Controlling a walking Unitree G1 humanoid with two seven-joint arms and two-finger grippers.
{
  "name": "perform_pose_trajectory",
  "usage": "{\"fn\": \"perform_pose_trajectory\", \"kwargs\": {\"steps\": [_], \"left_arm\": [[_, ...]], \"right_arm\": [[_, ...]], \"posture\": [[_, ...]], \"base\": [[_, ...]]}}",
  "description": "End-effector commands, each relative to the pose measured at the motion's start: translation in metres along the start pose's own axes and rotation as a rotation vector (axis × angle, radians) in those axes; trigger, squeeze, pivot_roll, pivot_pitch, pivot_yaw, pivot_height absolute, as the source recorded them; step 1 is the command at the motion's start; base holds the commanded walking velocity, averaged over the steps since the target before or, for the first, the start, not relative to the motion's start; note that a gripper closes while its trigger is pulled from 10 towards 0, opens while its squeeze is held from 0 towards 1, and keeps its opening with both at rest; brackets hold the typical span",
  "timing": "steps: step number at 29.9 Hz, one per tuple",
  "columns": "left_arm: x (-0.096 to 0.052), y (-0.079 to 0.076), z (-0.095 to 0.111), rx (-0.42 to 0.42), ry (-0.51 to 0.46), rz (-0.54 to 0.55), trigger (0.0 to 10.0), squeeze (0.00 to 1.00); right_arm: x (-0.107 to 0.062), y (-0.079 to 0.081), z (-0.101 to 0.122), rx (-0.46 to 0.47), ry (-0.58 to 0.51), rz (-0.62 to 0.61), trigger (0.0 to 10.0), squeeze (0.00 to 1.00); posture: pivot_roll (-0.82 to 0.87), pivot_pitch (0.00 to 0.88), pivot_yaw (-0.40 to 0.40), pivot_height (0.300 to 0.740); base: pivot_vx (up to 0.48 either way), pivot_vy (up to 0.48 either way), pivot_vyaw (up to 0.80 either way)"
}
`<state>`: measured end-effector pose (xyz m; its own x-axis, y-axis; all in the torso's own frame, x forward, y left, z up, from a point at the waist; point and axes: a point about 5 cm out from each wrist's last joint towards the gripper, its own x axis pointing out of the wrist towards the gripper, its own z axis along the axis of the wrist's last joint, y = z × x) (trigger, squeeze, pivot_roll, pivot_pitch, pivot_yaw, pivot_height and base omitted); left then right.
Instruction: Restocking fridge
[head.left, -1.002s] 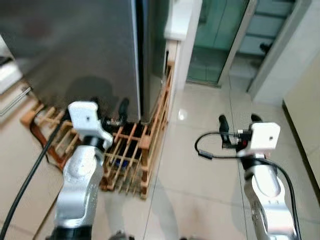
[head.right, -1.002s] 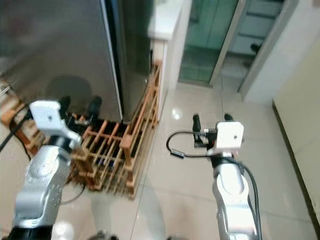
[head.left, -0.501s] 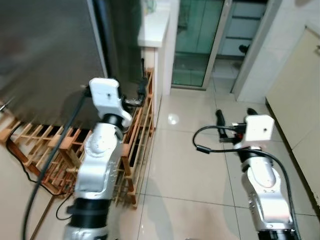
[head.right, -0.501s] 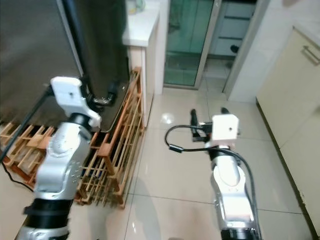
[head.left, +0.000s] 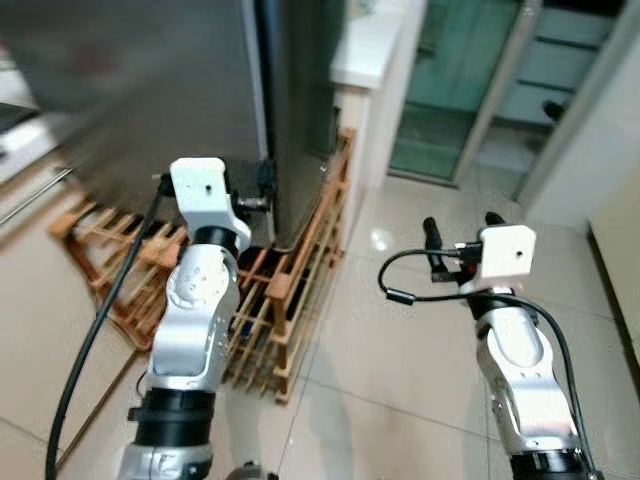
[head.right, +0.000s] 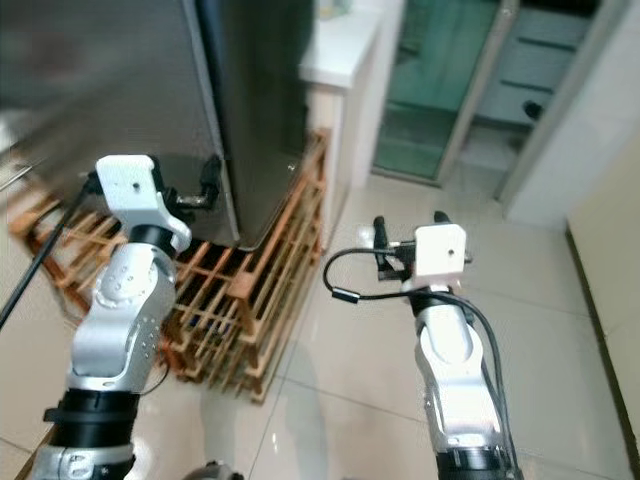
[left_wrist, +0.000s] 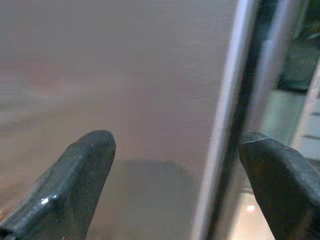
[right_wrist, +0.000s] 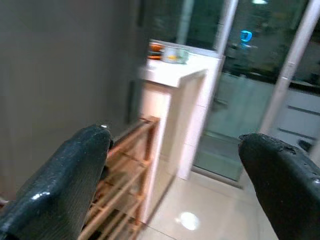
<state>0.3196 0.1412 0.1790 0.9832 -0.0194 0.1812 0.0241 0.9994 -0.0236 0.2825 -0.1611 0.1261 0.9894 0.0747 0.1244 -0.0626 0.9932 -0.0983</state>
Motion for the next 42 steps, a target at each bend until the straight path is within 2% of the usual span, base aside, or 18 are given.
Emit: {"fn": "perform_pose_trajectory", "kwargs": {"steps": [1, 5, 6, 7, 10, 15, 31, 34, 36, 42], "left_arm": [[0.008, -0.01, 0.004, 0.004, -0.011, -0.048, 10.0, 0.0], [0.015, -0.022, 0.006, -0.004, -0.024, -0.096, 10.0, 0.0], [0.021, -0.034, 0.01, -0.022, -0.039, -0.137, 10.0, 0.0], [0.024, -0.04, 0.011, -0.03, -0.042, -0.151, 10.0, 0.0], [0.028, -0.046, 0.014, -0.042, -0.044, -0.162, 10.0, 0.0], [0.028, -0.043, 0.015, -0.053, -0.059, -0.144, 10.0, 0.0], [0.025, -0.024, 0.011, -0.08, -0.051, -0.03, 10.0, 0.0], [0.028, -0.026, 0.009, -0.098, -0.034, -0.026, 10.0, 0.0], [0.035, -0.035, 0.009, -0.109, -0.018, -0.043, 10.0, 0.0], [0.05, -0.041, 0.003, -0.135, 0.025, -0.011, 10.0, 0.0]], "right_arm": [[0.004, -0.005, 0.002, -0.001, -0.005, -0.023, 10.0, 0.0], [0.005, -0.006, 0.001, 0.0, -0.001, -0.027, 10.0, 0.0], [0.007, -0.005, 0.001, -0.004, 0.0, -0.021, 10.0, 0.0], [0.007, -0.004, 0.001, -0.005, -0.001, -0.018, 10.0, 0.0], [0.007, -0.002, 0.002, -0.006, -0.006, -0.013, 10.0, 0.0], [0.006, -0.004, 0.001, -0.007, -0.005, -0.019, 10.0, 0.0], [0.005, 0.001, -0.005, -0.005, 0.018, 0.002, 10.0, 0.0], [0.006, 0.001, -0.005, -0.003, 0.016, 0.005, 10.0, 0.0], [0.007, 0.002, -0.005, -0.002, 0.016, 0.008, 10.0, 0.0], [0.007, 0.002, -0.005, -0.004, 0.016, 0.014, 10.0, 0.0]], "posture": [[-0.05, 0.0, -0.03, 0.74], [-0.05, 0.0, -0.035, 0.74], [-0.05, 0.0, -0.036, 0.74], [-0.06, 0.0, -0.033, 0.74], [-0.06, 0.0, -0.03, 0.74], [-0.07, 0.0, -0.03, 0.74], [-0.05, 0.0, -0.039, 0.74], [-0.05, 0.0, -0.04, 0.74], [-0.06, 0.0, -0.042, 0.74], [-0.06, 0.0, -0.042, 0.74]], "base": [[0.0, 0.0, 0.0], [0.0, -0.133, 0.0], [0.292, -0.379, 0.0], [0.322, -0.352, 0.0], [0.357, -0.315, 0.0], [0.385, -0.232, 0.0], [0.0, 0.0, 0.0], [0.0, 0.0, 0.0], [0.0, 0.0, 0.0], [0.0, 0.0, 0.0]]}}
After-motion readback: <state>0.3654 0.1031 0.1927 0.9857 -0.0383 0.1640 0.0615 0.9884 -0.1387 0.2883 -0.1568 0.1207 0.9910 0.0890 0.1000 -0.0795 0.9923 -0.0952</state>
